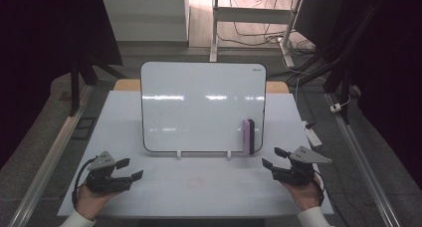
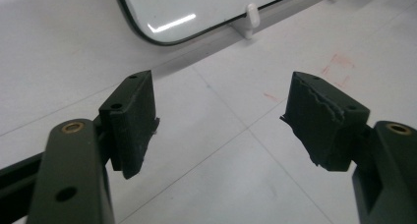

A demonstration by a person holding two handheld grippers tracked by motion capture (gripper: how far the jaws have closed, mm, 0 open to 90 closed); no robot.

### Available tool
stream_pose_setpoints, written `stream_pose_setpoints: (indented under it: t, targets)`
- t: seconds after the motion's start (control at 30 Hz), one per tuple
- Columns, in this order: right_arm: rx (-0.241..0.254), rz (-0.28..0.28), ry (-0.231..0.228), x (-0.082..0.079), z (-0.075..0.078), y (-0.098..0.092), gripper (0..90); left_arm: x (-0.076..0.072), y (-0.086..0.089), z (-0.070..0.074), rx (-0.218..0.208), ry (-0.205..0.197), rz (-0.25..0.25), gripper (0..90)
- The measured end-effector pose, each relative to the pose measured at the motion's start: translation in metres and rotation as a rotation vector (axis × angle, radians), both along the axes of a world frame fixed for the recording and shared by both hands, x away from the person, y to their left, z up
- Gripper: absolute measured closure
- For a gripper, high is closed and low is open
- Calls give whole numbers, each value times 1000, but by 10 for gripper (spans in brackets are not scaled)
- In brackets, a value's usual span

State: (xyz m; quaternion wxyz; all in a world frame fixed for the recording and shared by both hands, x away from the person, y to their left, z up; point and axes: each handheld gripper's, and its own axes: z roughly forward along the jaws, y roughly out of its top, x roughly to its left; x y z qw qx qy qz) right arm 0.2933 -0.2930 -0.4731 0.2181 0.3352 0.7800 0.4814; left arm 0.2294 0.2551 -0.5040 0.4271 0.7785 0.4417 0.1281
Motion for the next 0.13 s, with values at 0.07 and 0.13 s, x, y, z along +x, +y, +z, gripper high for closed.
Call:
stream_pose_setpoints:
  t: [0.07, 0.13]
  targets:
    - [-5, 8, -1, 1, -3, -3, 337, 0, -2, 1, 4, -10, -8, 282]
    - [-12, 13, -7, 3, -6, -5, 334, 1, -3, 2, 8, -17, -12, 279]
